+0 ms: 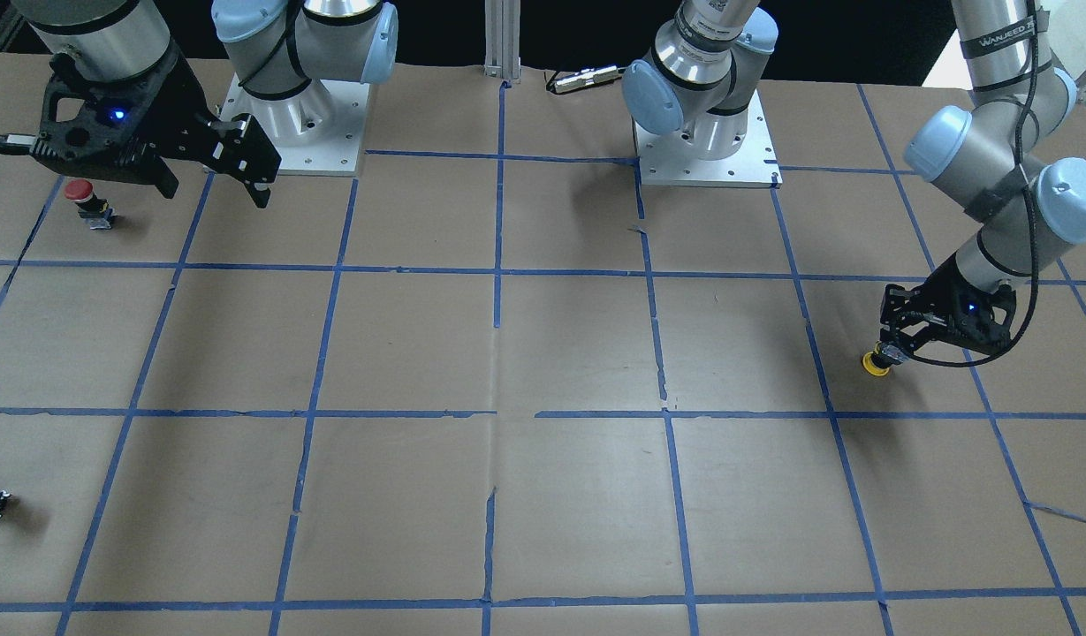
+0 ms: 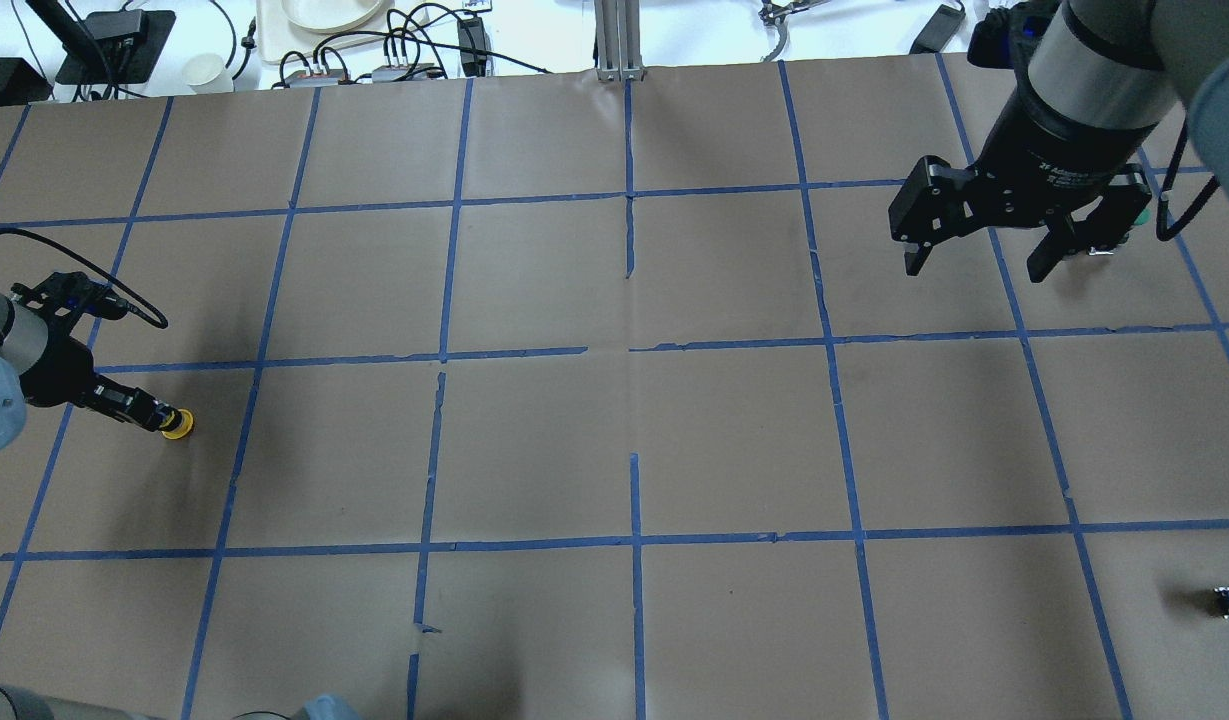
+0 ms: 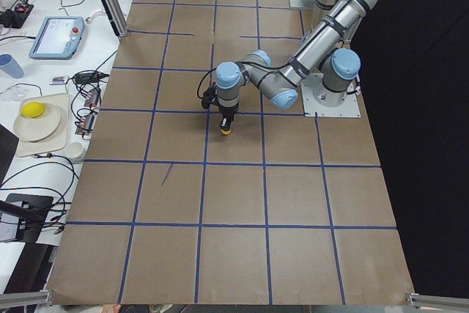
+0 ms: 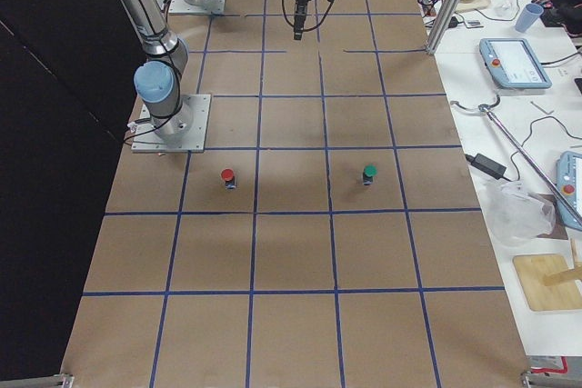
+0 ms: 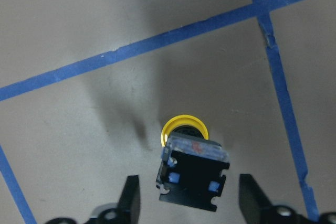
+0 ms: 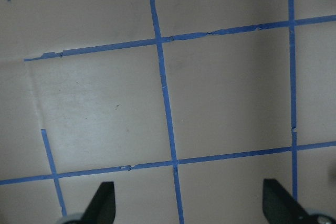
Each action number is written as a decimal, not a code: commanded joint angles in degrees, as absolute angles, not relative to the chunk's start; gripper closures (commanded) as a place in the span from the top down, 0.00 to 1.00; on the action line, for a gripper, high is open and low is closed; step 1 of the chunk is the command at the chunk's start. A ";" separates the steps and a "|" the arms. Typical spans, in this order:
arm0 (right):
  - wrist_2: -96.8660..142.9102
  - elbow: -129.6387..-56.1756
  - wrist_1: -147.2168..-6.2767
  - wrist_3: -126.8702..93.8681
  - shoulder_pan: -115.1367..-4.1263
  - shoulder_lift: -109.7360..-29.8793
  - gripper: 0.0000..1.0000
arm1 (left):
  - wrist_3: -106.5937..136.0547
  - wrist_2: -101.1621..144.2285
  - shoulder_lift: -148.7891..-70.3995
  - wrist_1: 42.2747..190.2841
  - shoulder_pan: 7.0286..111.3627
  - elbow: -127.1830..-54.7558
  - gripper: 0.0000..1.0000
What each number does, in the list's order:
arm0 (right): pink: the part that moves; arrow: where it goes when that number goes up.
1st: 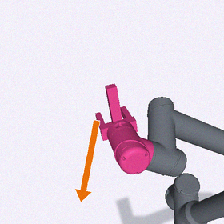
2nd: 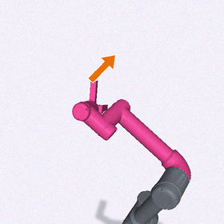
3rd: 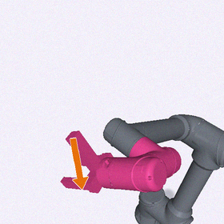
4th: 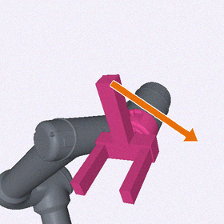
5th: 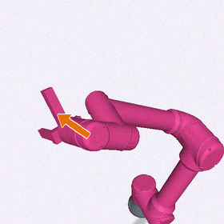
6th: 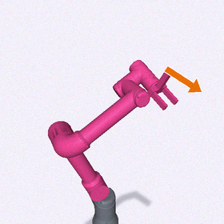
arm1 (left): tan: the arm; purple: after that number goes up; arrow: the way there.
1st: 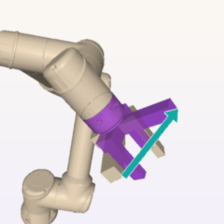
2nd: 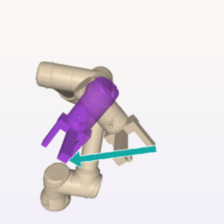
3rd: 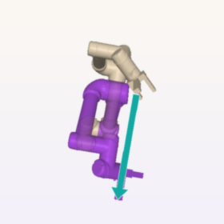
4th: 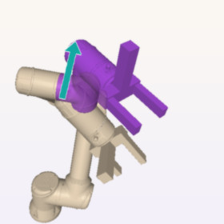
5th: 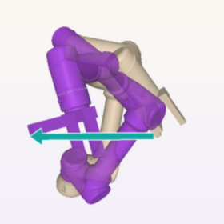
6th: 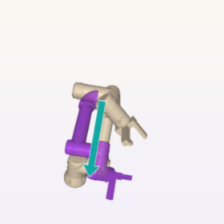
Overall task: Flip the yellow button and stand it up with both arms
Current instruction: 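Grasp the yellow-capped button's black body with the left gripper, then lift the button and carry it toward the right gripper while the right arm approaches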
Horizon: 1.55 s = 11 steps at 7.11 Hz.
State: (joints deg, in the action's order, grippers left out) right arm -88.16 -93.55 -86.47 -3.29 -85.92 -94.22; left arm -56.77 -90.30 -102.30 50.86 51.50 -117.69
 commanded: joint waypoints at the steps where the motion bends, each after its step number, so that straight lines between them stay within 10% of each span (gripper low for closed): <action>1: -86.74 -93.34 -86.40 -5.98 -85.78 -94.13 1.00 | -56.78 -90.18 -101.52 50.80 51.85 -117.34 0.27; 11: -66.43 -91.76 -81.49 -31.13 -80.87 -93.52 1.00 | -28.26 -36.76 -90.54 96.33 75.72 -98.35 0.24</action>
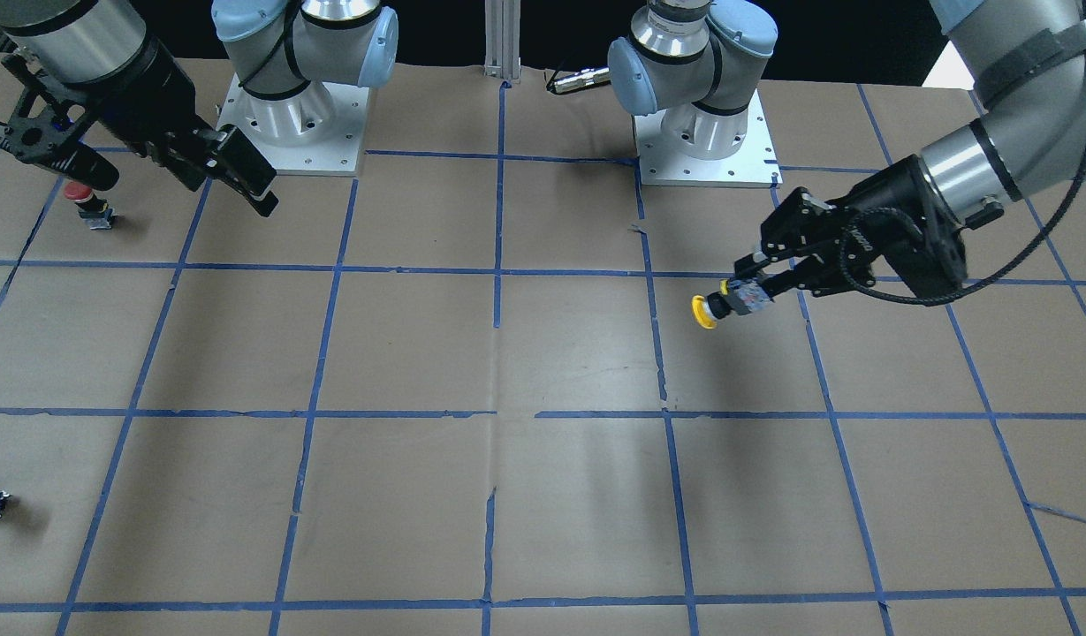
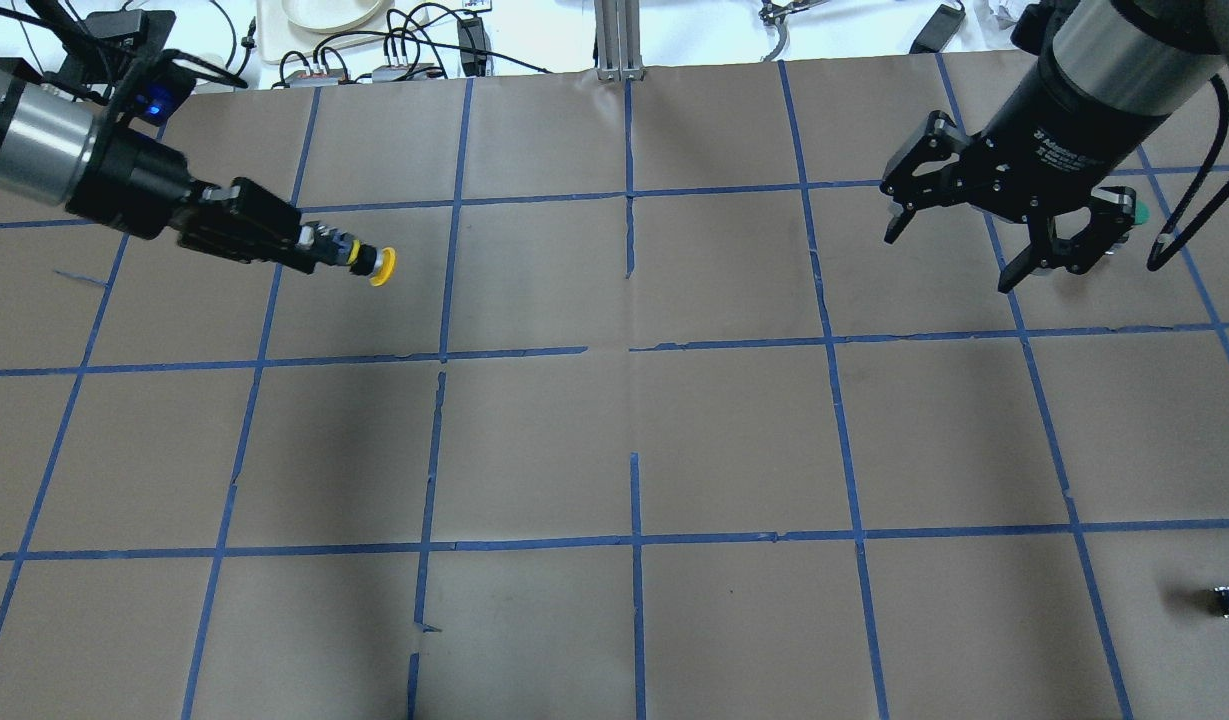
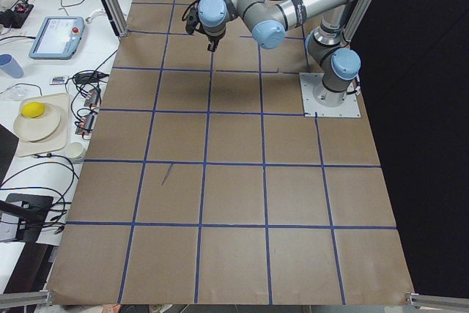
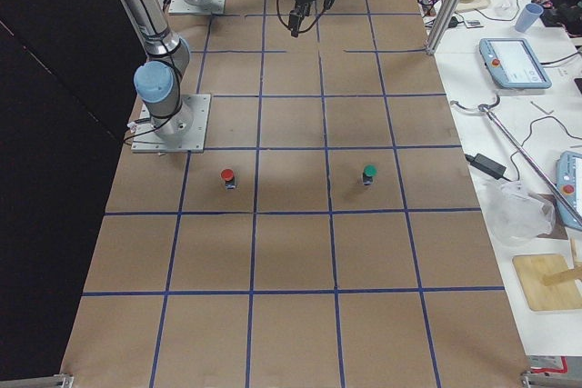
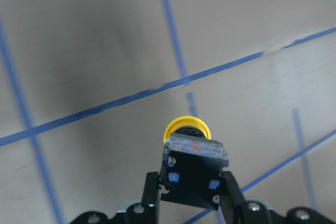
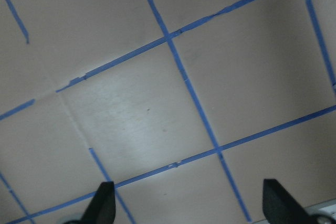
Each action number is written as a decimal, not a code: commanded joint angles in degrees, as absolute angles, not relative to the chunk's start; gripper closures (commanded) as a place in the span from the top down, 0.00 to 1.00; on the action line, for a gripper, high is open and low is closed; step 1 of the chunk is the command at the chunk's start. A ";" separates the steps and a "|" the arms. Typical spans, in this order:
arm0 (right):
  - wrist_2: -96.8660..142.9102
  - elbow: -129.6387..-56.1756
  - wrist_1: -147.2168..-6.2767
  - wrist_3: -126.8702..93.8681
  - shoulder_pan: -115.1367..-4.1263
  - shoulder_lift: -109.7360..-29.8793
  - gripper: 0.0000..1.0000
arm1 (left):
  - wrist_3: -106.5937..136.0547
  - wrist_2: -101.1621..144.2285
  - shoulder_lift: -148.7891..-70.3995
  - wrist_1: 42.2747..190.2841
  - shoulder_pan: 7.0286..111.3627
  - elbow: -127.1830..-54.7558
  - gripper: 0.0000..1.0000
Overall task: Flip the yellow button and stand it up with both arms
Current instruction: 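Lift the button and carry it toward the right gripper while the right arm approaches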
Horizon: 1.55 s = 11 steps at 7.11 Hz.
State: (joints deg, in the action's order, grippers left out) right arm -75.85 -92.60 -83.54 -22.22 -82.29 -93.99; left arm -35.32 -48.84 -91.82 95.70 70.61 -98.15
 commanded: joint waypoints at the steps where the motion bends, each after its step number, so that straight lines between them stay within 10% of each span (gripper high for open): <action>1: -58.09 -91.58 -80.08 -35.12 -79.64 -92.99 1.00 | -26.39 -29.95 -89.40 96.85 77.85 -99.74 0.22; 11: -23.41 -88.59 -76.20 -63.81 -77.60 -93.60 1.00 | -11.87 -0.37 -88.07 94.31 88.32 -104.33 0.18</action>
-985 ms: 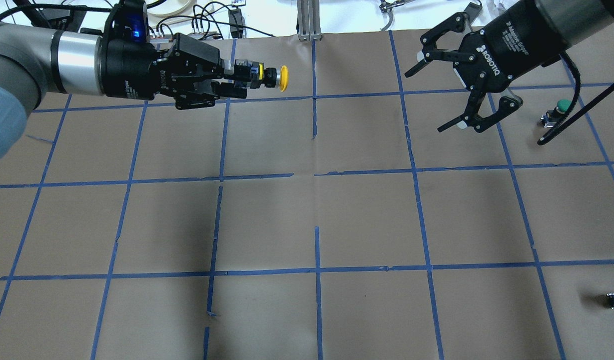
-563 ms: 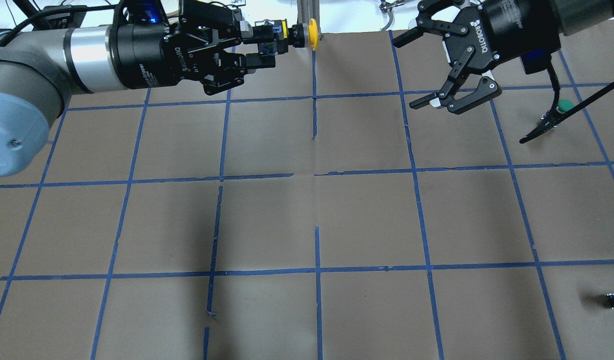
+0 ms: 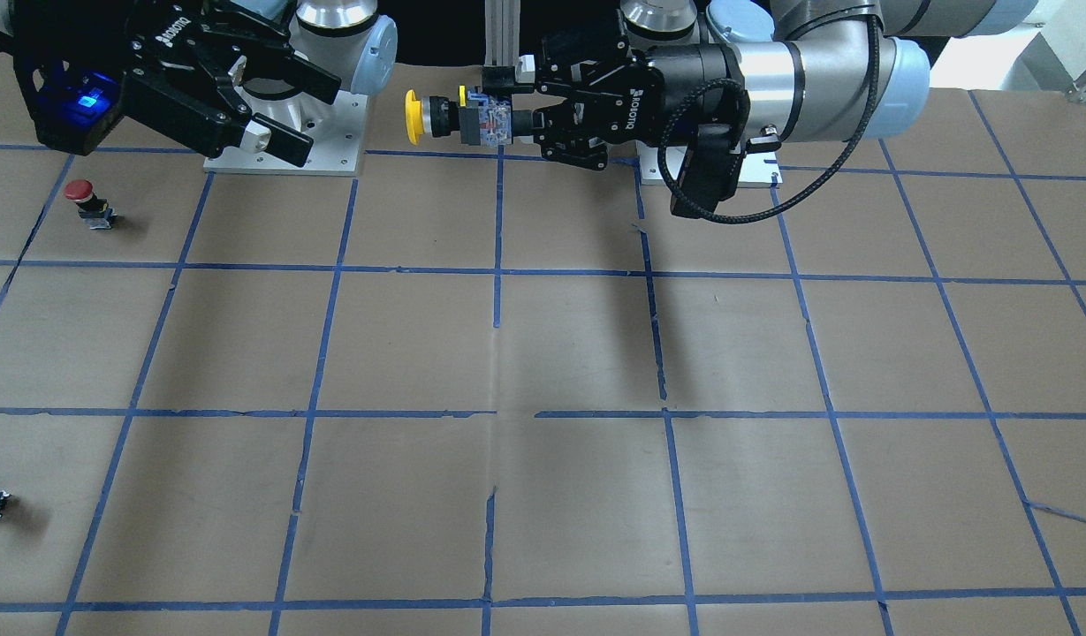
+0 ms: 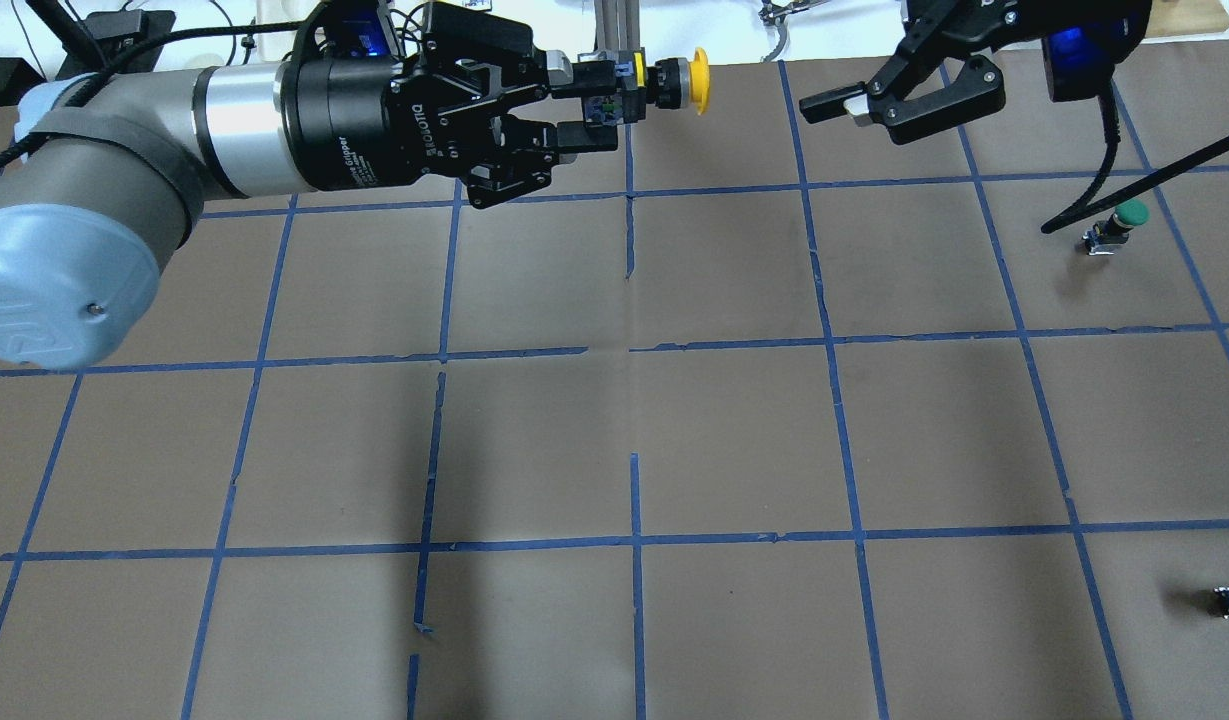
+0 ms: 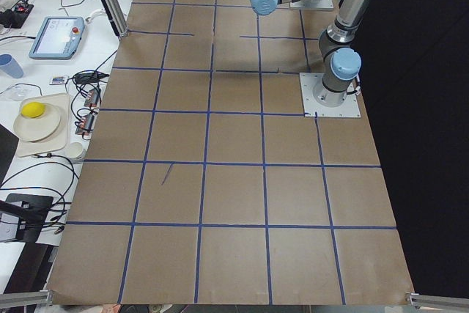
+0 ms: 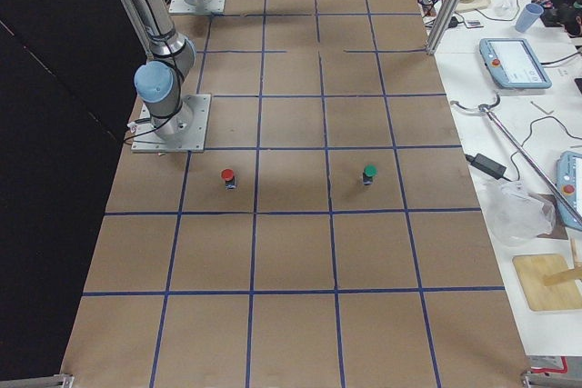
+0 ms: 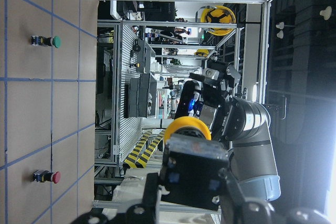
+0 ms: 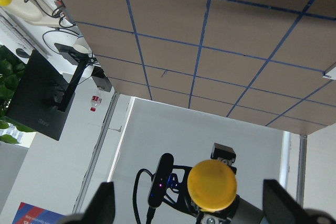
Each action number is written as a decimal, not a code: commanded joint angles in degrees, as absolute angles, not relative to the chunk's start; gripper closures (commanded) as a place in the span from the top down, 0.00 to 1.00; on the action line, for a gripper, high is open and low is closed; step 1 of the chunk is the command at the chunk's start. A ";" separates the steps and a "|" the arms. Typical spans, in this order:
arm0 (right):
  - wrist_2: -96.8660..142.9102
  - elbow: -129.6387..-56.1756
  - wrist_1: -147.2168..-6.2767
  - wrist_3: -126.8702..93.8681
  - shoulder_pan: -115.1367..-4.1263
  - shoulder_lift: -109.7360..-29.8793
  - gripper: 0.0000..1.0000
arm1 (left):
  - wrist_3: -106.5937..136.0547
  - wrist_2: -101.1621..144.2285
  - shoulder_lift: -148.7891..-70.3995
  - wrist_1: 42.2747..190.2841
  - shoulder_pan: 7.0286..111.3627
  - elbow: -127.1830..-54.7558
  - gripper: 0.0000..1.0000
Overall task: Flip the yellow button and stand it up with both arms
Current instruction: 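Close the right gripper on the button's yellow cap end held by the left gripper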
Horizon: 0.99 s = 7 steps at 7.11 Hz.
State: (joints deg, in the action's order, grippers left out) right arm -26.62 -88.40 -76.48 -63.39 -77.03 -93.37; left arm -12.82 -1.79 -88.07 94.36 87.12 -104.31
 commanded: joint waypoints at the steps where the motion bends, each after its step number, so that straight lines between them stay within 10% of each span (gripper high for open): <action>1: -23.90 -89.03 -76.11 -64.07 -78.65 -93.78 1.00 | -11.34 1.21 -88.15 94.31 88.77 -104.15 0.18; 7: -27.95 -90.35 -71.46 -63.99 -79.19 -97.12 0.98 | -10.99 1.32 -87.98 93.87 89.47 -104.15 0.18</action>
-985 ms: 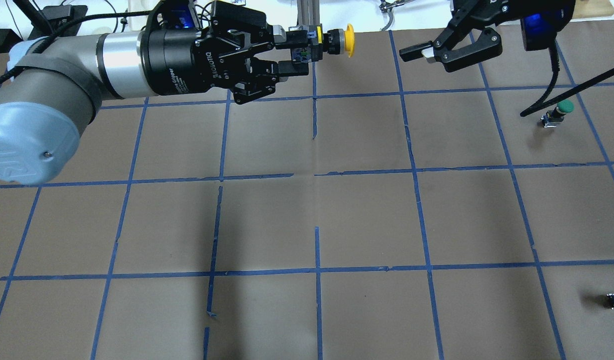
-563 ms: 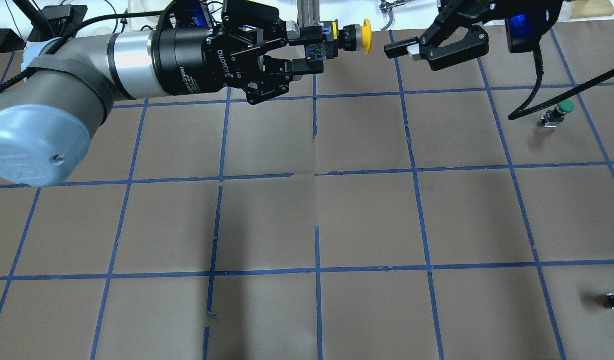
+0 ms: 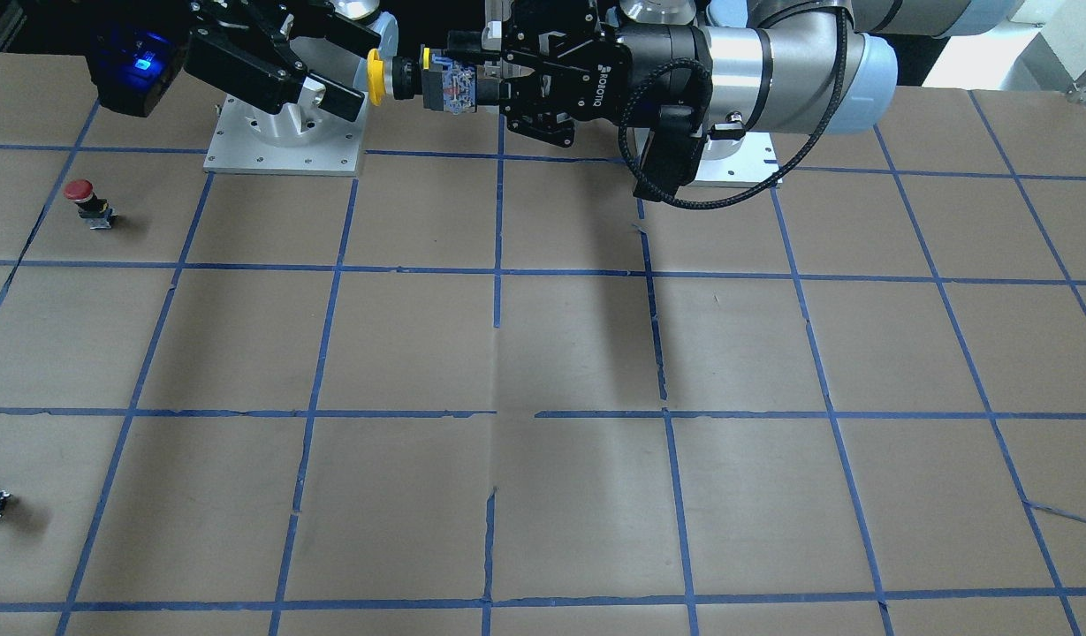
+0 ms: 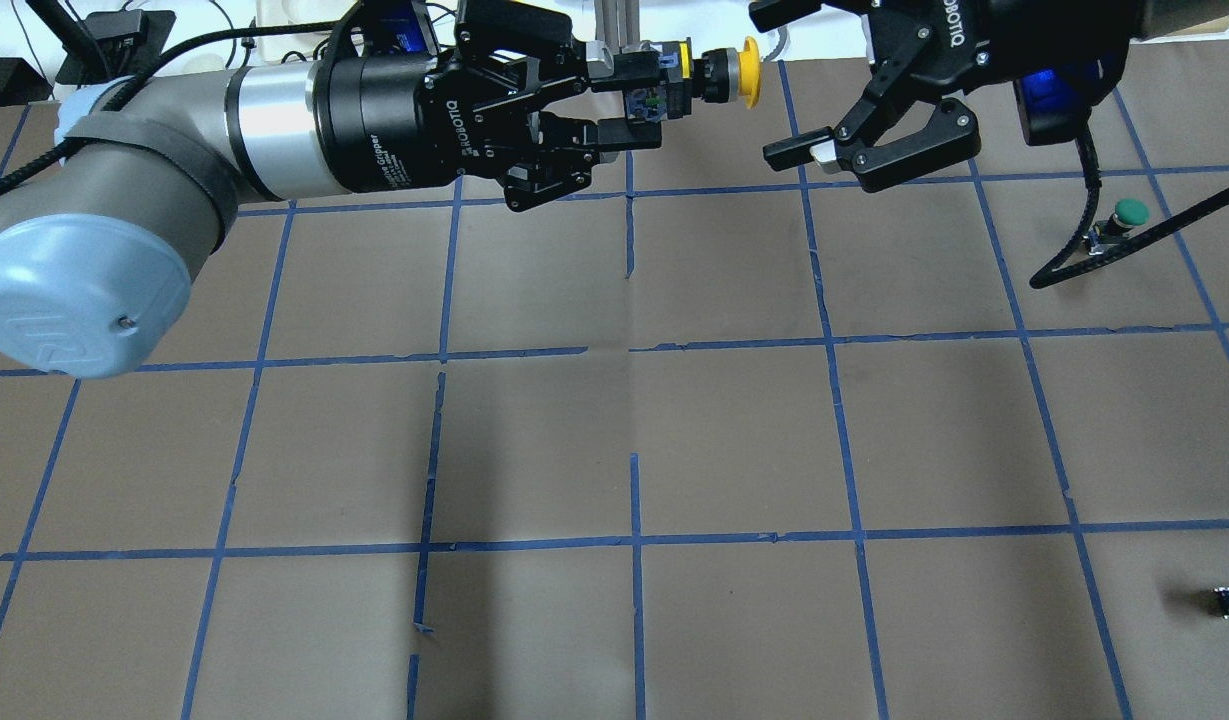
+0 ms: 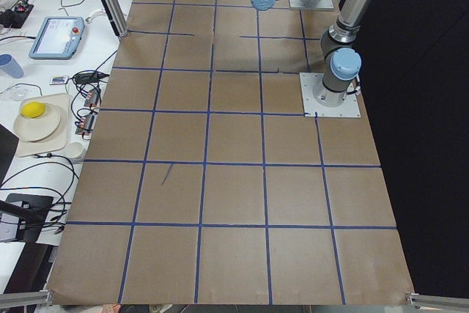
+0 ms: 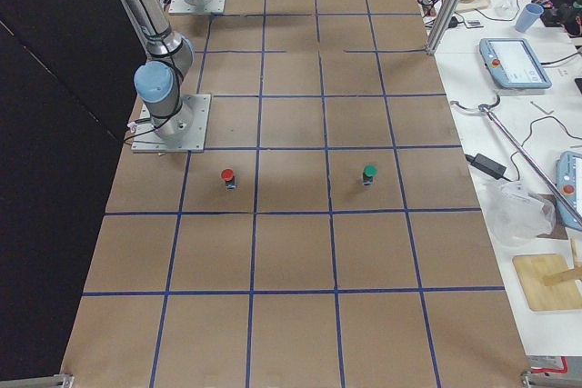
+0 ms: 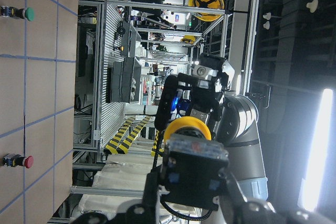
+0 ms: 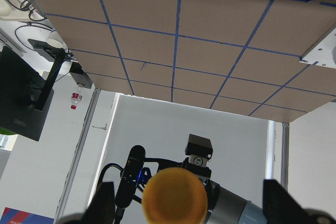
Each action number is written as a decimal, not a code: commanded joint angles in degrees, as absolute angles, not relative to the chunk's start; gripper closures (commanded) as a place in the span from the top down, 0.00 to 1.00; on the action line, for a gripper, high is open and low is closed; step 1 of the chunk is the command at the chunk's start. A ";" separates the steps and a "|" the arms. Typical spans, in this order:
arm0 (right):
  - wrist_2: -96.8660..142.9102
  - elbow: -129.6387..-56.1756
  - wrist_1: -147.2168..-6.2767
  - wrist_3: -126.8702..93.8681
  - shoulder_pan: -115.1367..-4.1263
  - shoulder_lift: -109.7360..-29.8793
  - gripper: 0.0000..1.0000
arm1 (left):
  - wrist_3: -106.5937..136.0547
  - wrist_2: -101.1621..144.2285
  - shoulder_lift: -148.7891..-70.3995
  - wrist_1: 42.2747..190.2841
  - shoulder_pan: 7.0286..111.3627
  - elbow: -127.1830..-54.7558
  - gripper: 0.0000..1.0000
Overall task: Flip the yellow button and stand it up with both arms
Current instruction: 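Close the right gripper on the button's yellow cap end held by the left gripper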
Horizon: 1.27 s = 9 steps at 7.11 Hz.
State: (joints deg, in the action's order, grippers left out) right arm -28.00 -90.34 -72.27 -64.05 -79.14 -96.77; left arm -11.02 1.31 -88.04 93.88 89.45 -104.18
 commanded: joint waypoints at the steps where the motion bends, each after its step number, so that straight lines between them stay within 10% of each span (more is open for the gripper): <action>1: -27.86 -90.35 -71.46 -63.98 -79.28 -97.12 0.95 | -10.99 1.32 -88.15 93.78 89.47 -103.98 0.18; 4: -24.70 -90.61 -71.37 -63.98 -79.28 -96.59 0.91 | -11.07 3.25 -87.98 93.78 89.56 -104.41 0.18; 6: -24.70 -91.93 -71.46 -63.81 -79.19 -96.94 0.45 | -11.07 3.25 -88.07 93.78 89.56 -104.41 0.18; 9: -22.87 -91.85 -71.54 -63.90 -78.93 -97.03 0.25 | -11.07 3.25 -88.15 93.78 89.56 -104.41 0.18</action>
